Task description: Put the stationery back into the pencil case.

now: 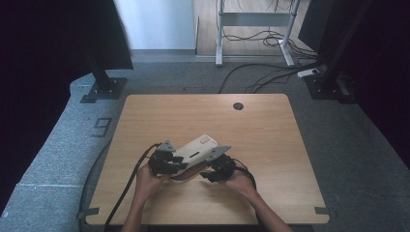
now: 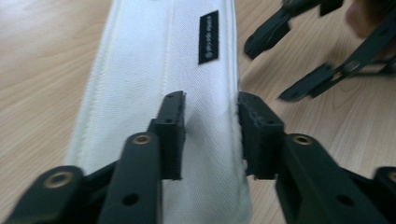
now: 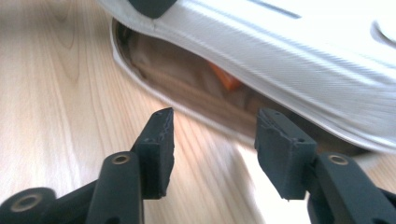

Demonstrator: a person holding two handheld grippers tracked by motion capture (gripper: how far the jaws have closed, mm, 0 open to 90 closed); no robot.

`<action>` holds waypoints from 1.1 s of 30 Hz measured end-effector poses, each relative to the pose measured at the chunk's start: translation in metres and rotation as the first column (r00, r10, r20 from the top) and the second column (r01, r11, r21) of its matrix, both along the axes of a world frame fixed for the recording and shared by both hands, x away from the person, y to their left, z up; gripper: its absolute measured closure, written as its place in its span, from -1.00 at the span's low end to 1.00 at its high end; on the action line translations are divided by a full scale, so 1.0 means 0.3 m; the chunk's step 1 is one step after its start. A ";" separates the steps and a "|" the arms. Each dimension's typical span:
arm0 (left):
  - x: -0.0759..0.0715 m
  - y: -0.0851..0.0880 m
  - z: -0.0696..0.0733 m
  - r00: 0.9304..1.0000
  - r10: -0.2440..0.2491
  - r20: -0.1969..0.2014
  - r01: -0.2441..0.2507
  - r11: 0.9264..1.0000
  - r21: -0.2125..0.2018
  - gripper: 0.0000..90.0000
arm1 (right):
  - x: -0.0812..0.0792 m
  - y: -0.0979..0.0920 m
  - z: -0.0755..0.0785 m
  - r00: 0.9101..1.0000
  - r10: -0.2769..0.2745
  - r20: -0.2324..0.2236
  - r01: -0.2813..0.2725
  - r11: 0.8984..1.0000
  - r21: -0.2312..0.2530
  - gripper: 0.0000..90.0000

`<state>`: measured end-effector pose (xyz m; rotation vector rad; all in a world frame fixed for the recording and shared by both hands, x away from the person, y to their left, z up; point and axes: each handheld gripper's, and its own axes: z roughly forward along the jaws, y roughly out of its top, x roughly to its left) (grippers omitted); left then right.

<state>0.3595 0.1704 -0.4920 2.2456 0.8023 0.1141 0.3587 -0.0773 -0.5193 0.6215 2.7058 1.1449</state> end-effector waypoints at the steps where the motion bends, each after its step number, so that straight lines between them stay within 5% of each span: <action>1: -0.001 -0.009 -0.009 1.000 -0.002 0.008 0.002 1.000 0.008 0.26 | -0.001 -0.013 0.000 1.000 -0.003 -0.003 0.003 1.000 0.003 0.00; 11: -0.028 -0.045 -0.042 0.998 0.002 0.059 -0.003 1.000 0.016 -0.42 | -0.014 -0.191 0.002 0.994 -0.107 0.003 0.107 0.994 0.011 -0.32; 16: -0.052 0.025 -0.013 0.998 0.018 0.055 -0.015 0.999 -0.051 -0.65 | -0.036 -0.280 0.011 0.985 -0.170 0.028 0.169 0.985 0.022 -0.54; 23: -0.082 0.157 0.003 0.997 0.061 0.049 -0.055 0.993 -0.102 -0.83 | -0.062 -0.401 -0.002 0.963 -0.268 0.033 0.266 0.963 0.043 -0.70; 29: -0.106 0.204 -0.029 0.994 0.077 0.076 -0.075 0.997 -0.024 -1.00 | -0.085 -0.485 -0.031 0.943 -0.331 0.038 0.330 0.943 0.028 -0.85; 33: -0.101 0.245 -0.078 0.993 0.095 0.071 -0.093 0.995 -0.038 -1.00 | -0.089 -0.530 -0.073 0.928 -0.371 0.036 0.371 0.929 -0.007 -1.00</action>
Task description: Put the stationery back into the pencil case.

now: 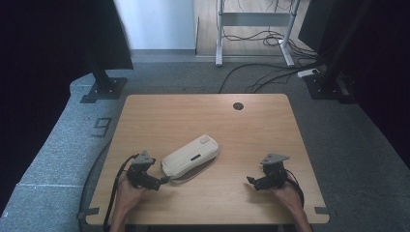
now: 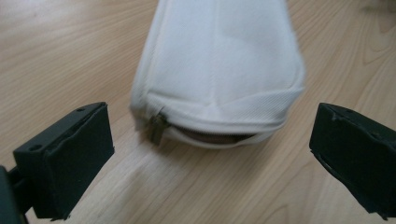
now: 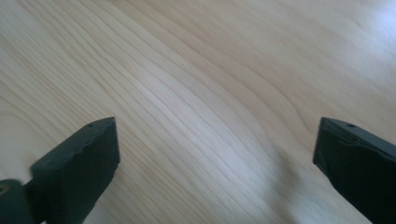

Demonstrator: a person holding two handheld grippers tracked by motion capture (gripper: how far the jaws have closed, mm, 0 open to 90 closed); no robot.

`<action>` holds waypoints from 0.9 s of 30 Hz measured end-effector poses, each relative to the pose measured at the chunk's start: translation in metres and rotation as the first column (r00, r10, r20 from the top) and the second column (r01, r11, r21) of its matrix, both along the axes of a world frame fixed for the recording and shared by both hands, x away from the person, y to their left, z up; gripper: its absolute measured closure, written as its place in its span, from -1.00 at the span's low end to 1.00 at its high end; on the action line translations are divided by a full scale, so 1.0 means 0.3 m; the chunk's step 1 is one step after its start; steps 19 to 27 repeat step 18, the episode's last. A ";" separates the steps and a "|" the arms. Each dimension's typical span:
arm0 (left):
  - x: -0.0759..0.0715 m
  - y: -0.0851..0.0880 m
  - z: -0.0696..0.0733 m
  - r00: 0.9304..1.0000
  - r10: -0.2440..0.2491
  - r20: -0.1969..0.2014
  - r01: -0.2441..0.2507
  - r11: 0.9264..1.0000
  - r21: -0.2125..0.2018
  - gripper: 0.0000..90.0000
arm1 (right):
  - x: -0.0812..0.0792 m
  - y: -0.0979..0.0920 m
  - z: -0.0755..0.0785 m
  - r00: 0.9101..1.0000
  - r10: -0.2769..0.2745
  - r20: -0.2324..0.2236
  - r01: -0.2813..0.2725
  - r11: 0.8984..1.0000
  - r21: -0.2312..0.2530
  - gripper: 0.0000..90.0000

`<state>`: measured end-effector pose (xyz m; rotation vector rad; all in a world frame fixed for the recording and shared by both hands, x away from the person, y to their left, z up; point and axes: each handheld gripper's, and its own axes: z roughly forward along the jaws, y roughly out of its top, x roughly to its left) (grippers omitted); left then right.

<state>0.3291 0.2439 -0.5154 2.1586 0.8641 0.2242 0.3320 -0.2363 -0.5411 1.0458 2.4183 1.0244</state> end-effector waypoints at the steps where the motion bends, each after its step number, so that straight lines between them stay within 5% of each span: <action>1: 0.002 0.009 -0.012 1.000 0.008 -0.003 -0.008 1.000 0.001 -1.00 | -0.001 -0.008 -0.009 1.000 -0.010 -0.003 0.010 1.000 -0.009 -1.00; 5: 0.008 0.035 -0.051 0.999 0.033 -0.008 -0.033 0.999 0.003 -1.00 | -0.004 -0.033 -0.041 0.999 -0.032 -0.012 0.031 0.999 -0.027 -1.00; 7: 0.012 0.042 -0.071 0.999 0.040 -0.015 -0.040 0.999 0.010 -1.00 | -0.006 -0.045 -0.050 0.999 -0.033 -0.012 0.033 0.999 0.003 -1.00; 10: 0.019 0.041 -0.106 0.998 0.057 -0.030 -0.055 0.996 0.068 -1.00 | -0.008 -0.050 -0.051 0.999 -0.038 -0.010 0.038 0.999 0.005 -1.00; 14: 0.015 0.024 -0.109 0.996 0.084 0.014 -0.085 0.985 0.149 -1.00 | -0.010 -0.051 -0.051 0.999 -0.036 -0.011 0.036 0.999 0.005 -1.00; 27: 0.013 0.019 -0.109 0.995 0.097 0.014 -0.098 0.984 0.148 -1.00 | -0.011 -0.052 -0.052 0.999 -0.036 -0.011 0.036 0.999 0.005 -1.00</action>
